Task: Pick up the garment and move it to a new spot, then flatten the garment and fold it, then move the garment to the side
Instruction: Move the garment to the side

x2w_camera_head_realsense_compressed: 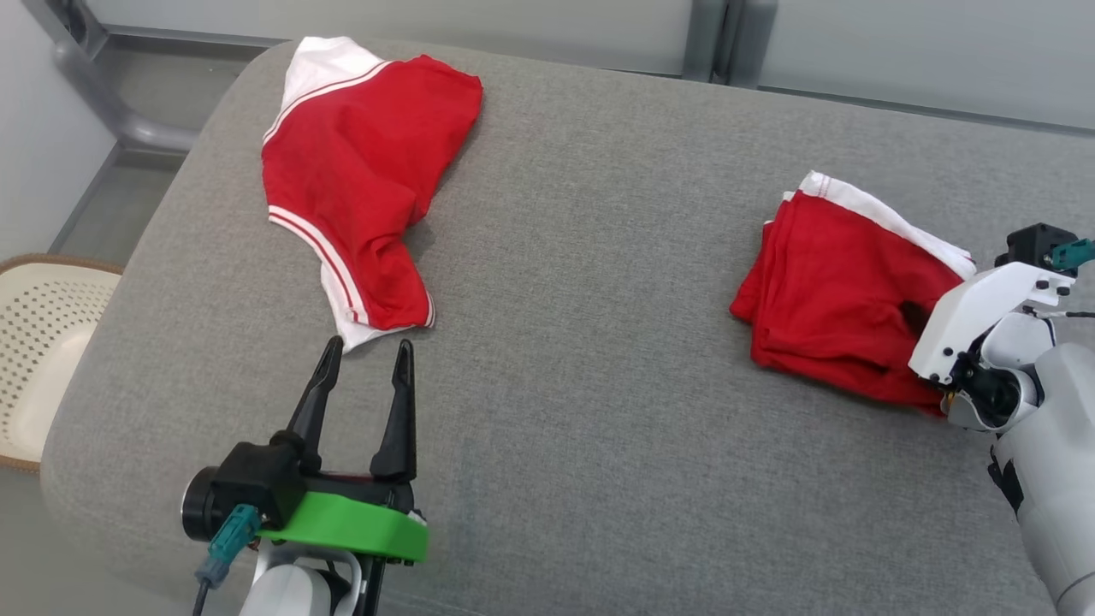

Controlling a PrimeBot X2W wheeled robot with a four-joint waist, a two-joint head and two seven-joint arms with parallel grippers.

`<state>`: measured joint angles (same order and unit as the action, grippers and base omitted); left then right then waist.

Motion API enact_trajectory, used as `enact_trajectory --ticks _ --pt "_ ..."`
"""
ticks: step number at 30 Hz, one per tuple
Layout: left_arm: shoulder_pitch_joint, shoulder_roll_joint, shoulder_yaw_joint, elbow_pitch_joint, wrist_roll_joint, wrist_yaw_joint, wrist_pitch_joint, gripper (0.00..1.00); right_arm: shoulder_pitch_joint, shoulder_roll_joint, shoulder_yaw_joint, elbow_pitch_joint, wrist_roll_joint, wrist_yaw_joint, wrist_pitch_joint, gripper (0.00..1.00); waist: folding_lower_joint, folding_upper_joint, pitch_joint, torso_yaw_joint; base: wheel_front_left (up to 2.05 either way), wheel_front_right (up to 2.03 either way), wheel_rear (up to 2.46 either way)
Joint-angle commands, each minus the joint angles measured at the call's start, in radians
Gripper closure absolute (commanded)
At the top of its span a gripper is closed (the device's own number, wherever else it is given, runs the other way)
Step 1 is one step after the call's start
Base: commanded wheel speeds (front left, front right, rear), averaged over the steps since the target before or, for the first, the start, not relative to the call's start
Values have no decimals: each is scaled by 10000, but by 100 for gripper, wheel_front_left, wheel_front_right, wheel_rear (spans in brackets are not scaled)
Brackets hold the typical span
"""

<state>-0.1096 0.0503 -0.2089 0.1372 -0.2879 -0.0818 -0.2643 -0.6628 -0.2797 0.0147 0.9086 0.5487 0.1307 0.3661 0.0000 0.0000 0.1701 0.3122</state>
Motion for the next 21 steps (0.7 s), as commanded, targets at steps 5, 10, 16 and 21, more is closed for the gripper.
enact_trajectory --ticks 5,10,16,21 --pt "-143 5 -172 -63 180 -105 0 0 59 -131 200 -142 177 -1 -570 100 0 0 -459 -1246 0 0 0" --pt "-269 6 -461 -96 170 -177 -2 0 138 -127 513 -286 426 -1 -805 100 0 0 -569 -2330 0 0 0" --pt "-471 12 -969 -6 282 -248 0 0 229 -223 900 -497 781 -1 -981 100 0 0 -525 -3672 0 0 0" --pt "-691 20 -1318 90 340 -314 0 0 210 -309 1149 -718 1095 -1 -1162 100 0 0 -354 -4547 0 0 0"
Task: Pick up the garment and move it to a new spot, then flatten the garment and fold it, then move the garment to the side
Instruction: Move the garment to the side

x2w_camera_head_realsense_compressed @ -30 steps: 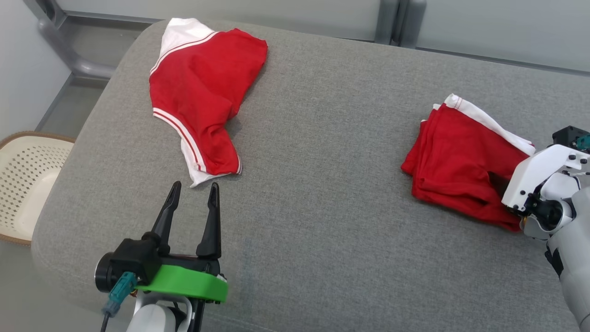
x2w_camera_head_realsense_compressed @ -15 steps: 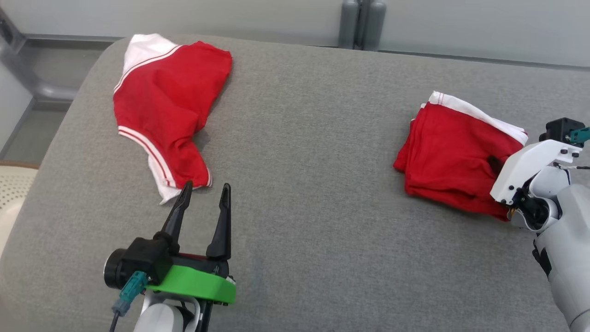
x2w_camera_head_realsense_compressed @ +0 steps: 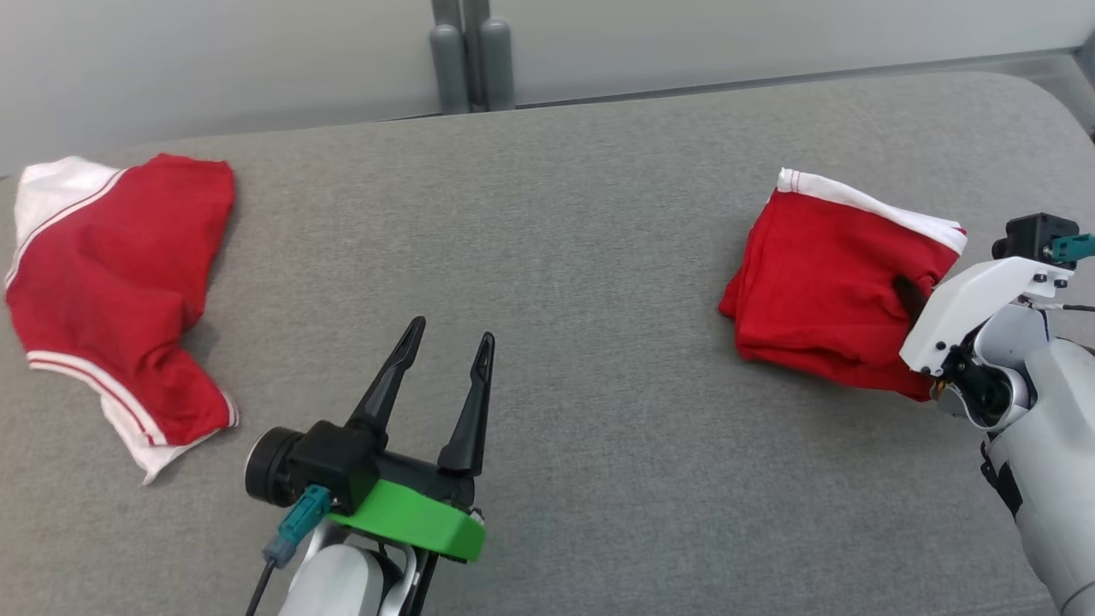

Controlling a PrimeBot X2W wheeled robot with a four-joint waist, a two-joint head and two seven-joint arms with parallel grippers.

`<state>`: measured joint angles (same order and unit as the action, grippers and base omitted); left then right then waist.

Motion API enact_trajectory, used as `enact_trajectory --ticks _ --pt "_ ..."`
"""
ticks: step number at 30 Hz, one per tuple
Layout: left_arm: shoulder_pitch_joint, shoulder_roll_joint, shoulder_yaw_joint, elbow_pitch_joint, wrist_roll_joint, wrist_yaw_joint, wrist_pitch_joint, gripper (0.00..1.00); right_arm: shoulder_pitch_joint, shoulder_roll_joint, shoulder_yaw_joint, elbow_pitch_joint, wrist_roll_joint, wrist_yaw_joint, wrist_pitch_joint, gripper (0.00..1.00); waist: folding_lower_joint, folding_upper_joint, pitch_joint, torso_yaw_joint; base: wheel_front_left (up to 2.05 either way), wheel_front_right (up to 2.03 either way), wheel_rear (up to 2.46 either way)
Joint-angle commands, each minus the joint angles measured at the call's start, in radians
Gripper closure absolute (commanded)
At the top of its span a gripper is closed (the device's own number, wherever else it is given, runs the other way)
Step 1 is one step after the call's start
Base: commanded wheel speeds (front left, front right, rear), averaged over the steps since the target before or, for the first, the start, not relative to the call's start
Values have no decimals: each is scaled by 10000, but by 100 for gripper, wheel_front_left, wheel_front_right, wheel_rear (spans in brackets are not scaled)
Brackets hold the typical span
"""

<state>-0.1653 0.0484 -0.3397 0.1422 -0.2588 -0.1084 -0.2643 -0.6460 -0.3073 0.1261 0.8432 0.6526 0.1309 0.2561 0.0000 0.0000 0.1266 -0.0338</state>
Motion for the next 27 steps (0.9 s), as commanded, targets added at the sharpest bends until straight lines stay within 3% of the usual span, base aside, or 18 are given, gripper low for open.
enact_trajectory --ticks 1,6,11,19,27 --pt "-190 39 -65 63 47 -49 0 0 51 -68 65 -92 109 -3 -92 100 0 0 110 -1194 0 0 0" --pt "-419 50 -306 153 85 -60 3 0 -68 -129 346 -348 447 -3 -237 100 0 0 401 -1691 0 0 0" --pt "-765 171 -483 92 196 -87 165 0 -474 -397 811 -659 695 -3 -193 100 0 0 1103 -1748 0 0 0" --pt "-1450 439 -605 -335 496 -41 619 0 -1851 -1951 2095 -1059 951 -3 -200 100 0 0 2892 -1243 0 0 0" --pt "-1851 520 -652 -652 562 79 748 0 -3535 -3709 3434 65 -109 -9 -921 100 0 0 4143 -634 0 0 0"
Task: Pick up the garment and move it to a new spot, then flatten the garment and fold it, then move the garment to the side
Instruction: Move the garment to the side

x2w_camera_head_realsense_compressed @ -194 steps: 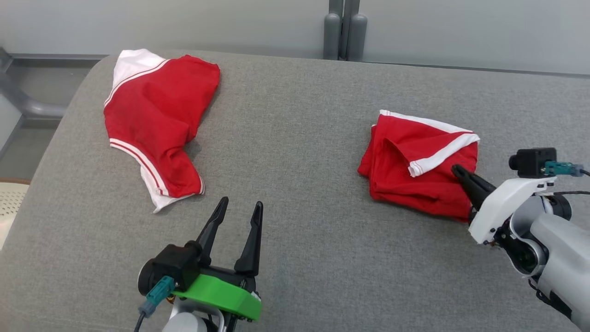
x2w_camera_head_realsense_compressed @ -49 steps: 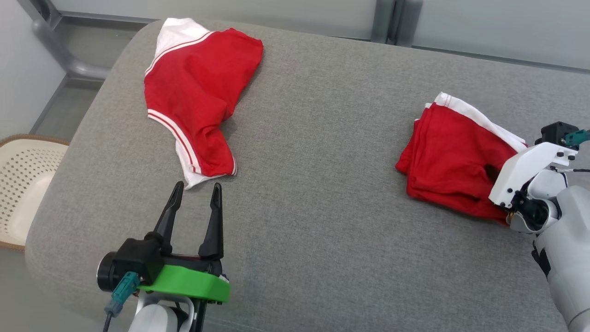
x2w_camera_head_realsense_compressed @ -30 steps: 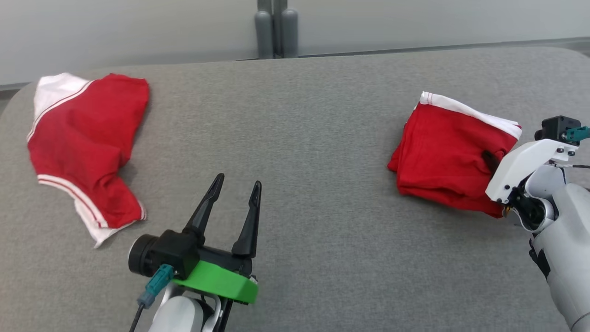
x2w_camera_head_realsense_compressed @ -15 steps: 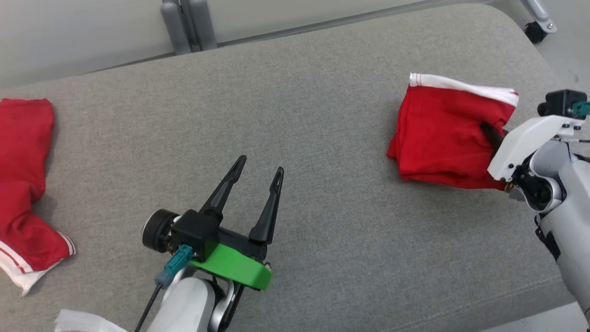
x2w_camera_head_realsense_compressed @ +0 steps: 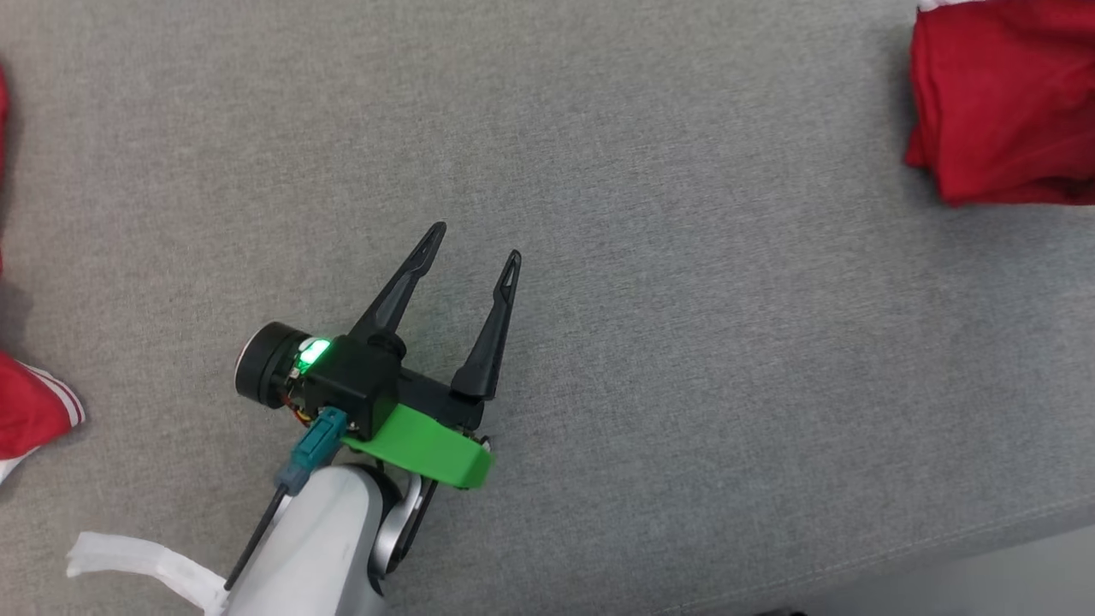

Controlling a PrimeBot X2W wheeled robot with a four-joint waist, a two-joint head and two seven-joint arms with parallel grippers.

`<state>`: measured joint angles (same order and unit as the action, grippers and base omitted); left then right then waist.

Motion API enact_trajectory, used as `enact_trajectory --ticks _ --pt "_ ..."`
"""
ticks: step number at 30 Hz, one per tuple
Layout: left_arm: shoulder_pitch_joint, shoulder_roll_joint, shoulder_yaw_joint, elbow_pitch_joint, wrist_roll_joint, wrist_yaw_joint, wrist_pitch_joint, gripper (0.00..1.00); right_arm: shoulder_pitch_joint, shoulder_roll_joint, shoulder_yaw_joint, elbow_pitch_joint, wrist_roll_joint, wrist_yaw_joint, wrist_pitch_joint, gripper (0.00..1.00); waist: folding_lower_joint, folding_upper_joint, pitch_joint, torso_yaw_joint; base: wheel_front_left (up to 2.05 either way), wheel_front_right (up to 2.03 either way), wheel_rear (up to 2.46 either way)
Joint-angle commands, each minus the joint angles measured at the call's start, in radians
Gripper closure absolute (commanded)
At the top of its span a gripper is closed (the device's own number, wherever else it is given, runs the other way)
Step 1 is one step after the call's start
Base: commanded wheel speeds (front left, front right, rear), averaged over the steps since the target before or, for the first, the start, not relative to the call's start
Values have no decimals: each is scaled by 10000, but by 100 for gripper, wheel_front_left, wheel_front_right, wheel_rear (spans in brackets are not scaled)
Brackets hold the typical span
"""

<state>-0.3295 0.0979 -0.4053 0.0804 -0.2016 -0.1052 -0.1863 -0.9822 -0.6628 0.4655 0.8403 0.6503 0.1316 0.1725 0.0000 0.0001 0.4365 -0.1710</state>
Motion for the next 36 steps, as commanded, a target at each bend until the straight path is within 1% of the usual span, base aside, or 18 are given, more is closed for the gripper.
enact_trajectory --ticks 1,4,5,6,7,10,14,16,19,23,27,31,36 --pt "-237 17 0 -37 -15 55 -55 0 -298 -265 200 266 -190 -17 -147 100 0 -1 1103 786 0 0 0" --pt "-281 20 -24 3 -30 72 -103 0 -782 -573 588 884 -559 -17 -470 100 0 -1 1207 889 0 0 0" --pt "-297 15 -30 28 -37 83 -108 0 -917 -661 618 1140 -654 -17 -565 85 0 -1 1208 911 0 0 0" --pt "-311 11 -24 51 -53 95 -135 0 -1098 -766 602 1500 -862 -19 -729 63 0 -1 1195 928 0 0 0" --pt "-325 8 -14 75 -77 106 -157 0 -1241 -765 585 1745 -1025 -17 -941 0 0 -1 1166 937 0 0 0" --pt "-338 -4 -22 178 -139 89 -235 0 -1614 -585 364 2639 -1518 -17 -1855 0 0 -1 949 960 0 0 0" --pt "-208 -1 -20 357 -240 89 -345 0 -1933 -365 141 3517 -2038 -17 -2807 0 0 -1 446 934 0 0 0" --pt "-56 5 4 442 -269 96 -412 0 -1929 -33 28 3638 -2013 -17 -3286 0 0 -1 76 903 0 0 0" --pt "192 -4 43 589 -415 122 -514 0 -1717 162 -60 3541 -1930 -17 -3858 0 0 -1 -586 855 0 0 0" --pt "577 42 214 703 -619 203 -625 0 -1160 517 -128 2907 -1605 -17 -4240 0 0 -1 -1675 785 0 0 0" --pt "949 225 714 604 -898 412 -719 0 -457 518 -81 1964 -1466 -17 -4349 0 0 -1 -2650 735 0 0 0" --pt "1421 453 1161 506 -1080 564 -745 0 588 794 -247 837 -1208 -17 -4363 0 0 -1 -3620 684 0 0 0" --pt "2037 661 1596 455 -1292 786 -770 0 2195 1064 -569 -700 -872 -17 -4369 0 0 -1 -4397 678 0 0 0"
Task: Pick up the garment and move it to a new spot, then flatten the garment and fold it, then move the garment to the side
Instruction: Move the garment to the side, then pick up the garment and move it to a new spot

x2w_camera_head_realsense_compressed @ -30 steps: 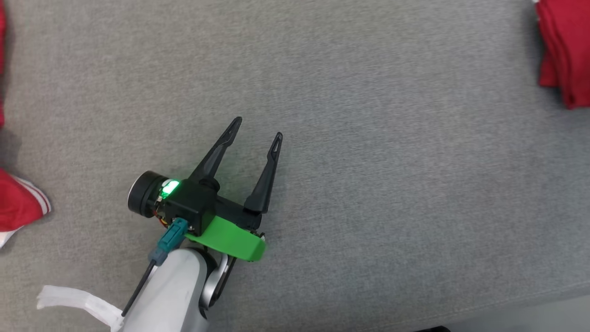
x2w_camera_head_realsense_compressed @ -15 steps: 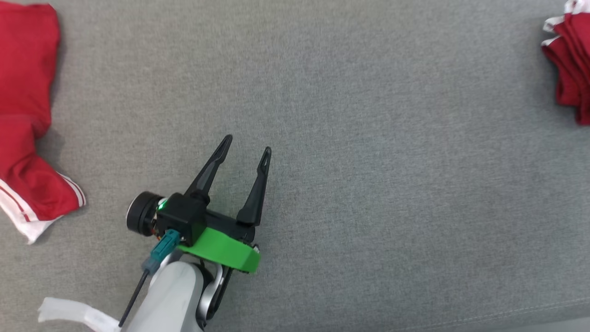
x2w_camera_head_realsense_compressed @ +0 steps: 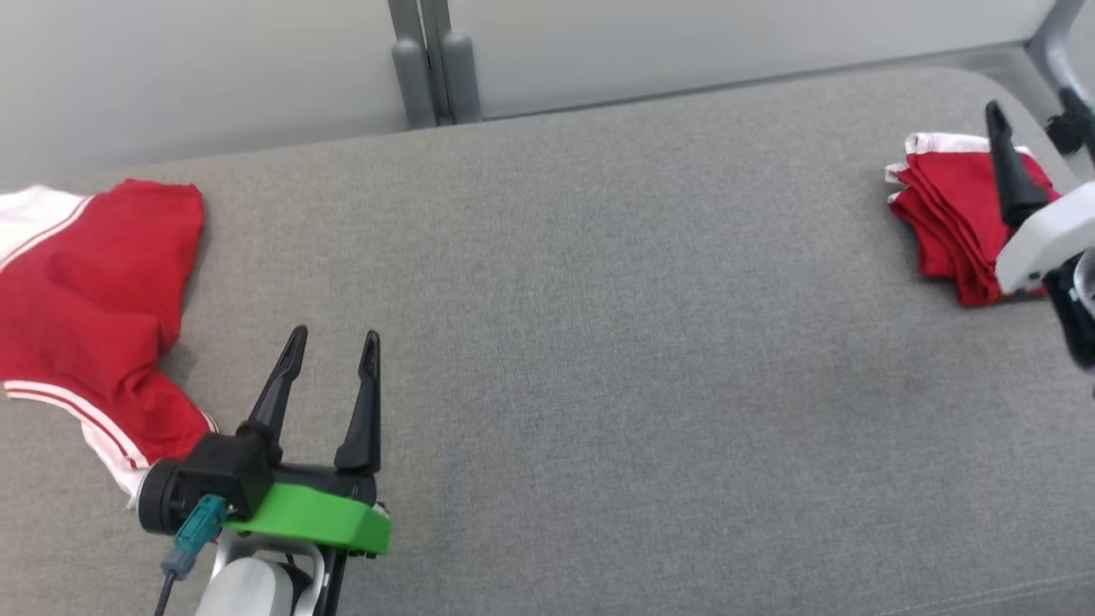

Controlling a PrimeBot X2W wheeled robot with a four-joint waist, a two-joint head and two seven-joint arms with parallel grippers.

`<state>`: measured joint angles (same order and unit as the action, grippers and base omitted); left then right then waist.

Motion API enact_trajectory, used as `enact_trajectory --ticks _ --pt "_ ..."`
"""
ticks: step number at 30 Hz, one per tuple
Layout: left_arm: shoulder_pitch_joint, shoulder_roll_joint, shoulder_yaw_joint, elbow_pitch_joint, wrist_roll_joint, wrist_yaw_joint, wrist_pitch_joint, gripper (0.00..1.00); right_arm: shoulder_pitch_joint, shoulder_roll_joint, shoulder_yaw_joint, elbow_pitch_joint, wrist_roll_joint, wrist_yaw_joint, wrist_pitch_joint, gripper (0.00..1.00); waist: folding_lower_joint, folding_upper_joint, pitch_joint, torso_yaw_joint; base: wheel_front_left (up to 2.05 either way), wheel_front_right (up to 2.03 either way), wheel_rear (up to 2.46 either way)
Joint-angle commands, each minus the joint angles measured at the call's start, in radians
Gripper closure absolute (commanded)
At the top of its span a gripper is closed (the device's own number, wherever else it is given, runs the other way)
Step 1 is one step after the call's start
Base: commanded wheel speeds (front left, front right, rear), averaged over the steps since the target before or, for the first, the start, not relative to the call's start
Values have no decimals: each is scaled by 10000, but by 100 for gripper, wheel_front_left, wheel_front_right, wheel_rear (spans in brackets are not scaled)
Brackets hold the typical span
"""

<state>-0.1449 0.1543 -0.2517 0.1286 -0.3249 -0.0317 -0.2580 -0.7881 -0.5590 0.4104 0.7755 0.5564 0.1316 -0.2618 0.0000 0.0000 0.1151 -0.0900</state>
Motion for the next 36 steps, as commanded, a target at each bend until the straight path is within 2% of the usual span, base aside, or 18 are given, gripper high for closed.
enact_trajectory --ticks 1,6,9,15,19,23,36 --pt "312 136 138 -21 -90 104 -58 0 643 59 -141 -448 106 -17 -27 0 0 0 -1287 -115 0 0 0" --pt "689 91 563 158 -293 314 -71 0 2518 398 -1207 -2252 138 -17 -25 0 0 0 -1445 -35 0 0 0" --pt "756 145 729 338 -281 110 -69 0 3753 777 -2122 -3260 -137 -17 -29 0 0 0 -1442 47 0 0 0" --pt "726 -16 1127 780 -58 51 -70 0 5689 1728 -3280 -4484 -770 -16 -30 0 0 0 -1413 176 0 0 0" --pt "742 -202 1299 916 87 -12 -72 0 6383 2223 -3577 -4872 -1039 -16 -30 0 0 0 -1392 210 0 0 0" --pt "812 -351 1448 946 266 -90 -73 0 6638 2454 -3684 -5059 -1177 -16 -31 0 0 0 -1357 203 0 0 0" --pt "749 -638 1592 1024 660 -403 -74 0 6459 2456 -3387 -4927 -1160 -16 -31 0 0 0 -1259 339 0 0 0"
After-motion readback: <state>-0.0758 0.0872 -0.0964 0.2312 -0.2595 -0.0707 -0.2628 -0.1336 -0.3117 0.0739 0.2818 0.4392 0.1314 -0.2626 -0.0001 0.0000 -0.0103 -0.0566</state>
